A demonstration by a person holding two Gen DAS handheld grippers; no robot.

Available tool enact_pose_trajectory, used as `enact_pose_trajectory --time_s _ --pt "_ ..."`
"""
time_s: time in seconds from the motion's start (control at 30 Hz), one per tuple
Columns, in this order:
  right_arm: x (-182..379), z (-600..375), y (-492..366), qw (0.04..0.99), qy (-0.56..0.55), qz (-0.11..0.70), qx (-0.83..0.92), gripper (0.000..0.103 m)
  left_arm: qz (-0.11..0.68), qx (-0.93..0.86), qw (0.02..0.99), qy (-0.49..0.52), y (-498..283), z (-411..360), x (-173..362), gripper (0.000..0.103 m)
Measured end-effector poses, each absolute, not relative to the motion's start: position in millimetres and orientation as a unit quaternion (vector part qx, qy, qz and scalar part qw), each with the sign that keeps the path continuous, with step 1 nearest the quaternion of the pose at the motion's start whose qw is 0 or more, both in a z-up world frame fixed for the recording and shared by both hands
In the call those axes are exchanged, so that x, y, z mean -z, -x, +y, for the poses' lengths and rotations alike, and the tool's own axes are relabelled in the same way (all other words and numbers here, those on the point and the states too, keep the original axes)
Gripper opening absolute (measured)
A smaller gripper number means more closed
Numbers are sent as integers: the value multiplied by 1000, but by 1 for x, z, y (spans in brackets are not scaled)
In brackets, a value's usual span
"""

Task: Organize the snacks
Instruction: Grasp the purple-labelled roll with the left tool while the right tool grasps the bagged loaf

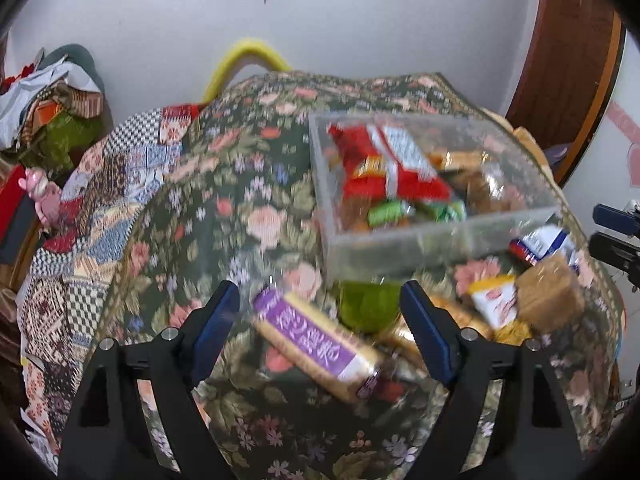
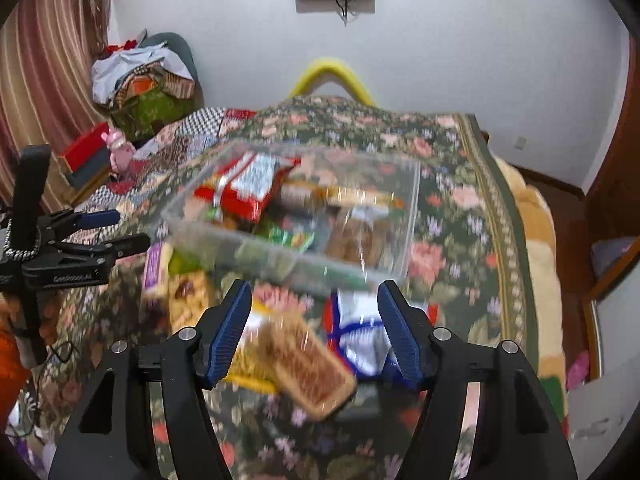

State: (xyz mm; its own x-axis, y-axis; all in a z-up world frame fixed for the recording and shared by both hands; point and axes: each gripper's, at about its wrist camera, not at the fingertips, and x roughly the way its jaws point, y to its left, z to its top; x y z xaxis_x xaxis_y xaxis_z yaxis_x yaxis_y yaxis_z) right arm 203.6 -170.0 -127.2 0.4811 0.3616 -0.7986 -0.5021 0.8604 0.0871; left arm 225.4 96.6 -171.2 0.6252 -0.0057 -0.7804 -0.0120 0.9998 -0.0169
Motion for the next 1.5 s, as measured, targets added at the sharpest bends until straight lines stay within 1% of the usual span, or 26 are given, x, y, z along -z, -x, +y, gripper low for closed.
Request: enact_pose_trajectory --time_s 0.13,0.23,0.27,0.47,0.53,0.63,0.7,0.8,0.9,0.93,1.0,1.03,1.07,1.1,1.13,1.17,1.2,1.5 --pt "142 -170 -197 850 88 457 -248 62 460 -24 888 9 -232 98 199 83" --pt "150 -171 -193 845 87 465 -248 62 461 -27 886 29 -233 102 211 94" --pt "153 -170 -192 844 86 467 -250 62 458 -29 888 32 -231 103 212 95" --pt "169 -170 -195 833 78 486 -251 62 472 -39 881 6 -225 106 224 95" --pt "169 -172 -193 834 75 486 -250 59 484 -44 874 2 -223 110 233 95" --pt "167 -176 -189 832 74 488 -254 50 500 -50 864 17 -218 121 243 95" --pt "167 -178 -187 829 73 491 -257 45 498 -51 865 31 -212 128 244 95" --pt "167 -181 -181 825 72 495 -263 40 493 -51 867 36 -206 133 243 94" --pt "168 -178 -180 824 79 495 -264 40 490 -49 870 35 -210 133 243 89" --pt "170 -176 -180 823 80 496 -266 40 489 -48 870 36 -213 131 243 82" --pt "172 -173 -183 819 80 500 -268 40 485 -51 873 35 -218 129 242 76" --pt "175 -170 -183 819 81 501 -269 40 482 -54 874 34 -221 129 242 71" --pt "175 -168 -184 819 81 501 -268 40 479 -56 876 33 -224 127 243 68" --pt "176 -166 -185 821 81 499 -268 38 477 -57 877 33 -226 126 243 64" --pt "176 -165 -185 821 78 497 -269 36 475 -59 878 32 -227 126 243 58" --pt "176 -165 -186 822 75 497 -268 34 472 -58 879 30 -229 124 243 49" --pt "175 -165 -186 824 69 494 -268 33 471 -57 880 28 -229 123 243 46" --pt "159 -167 -180 835 55 476 -271 33 458 -56 887 27 -211 121 228 45"
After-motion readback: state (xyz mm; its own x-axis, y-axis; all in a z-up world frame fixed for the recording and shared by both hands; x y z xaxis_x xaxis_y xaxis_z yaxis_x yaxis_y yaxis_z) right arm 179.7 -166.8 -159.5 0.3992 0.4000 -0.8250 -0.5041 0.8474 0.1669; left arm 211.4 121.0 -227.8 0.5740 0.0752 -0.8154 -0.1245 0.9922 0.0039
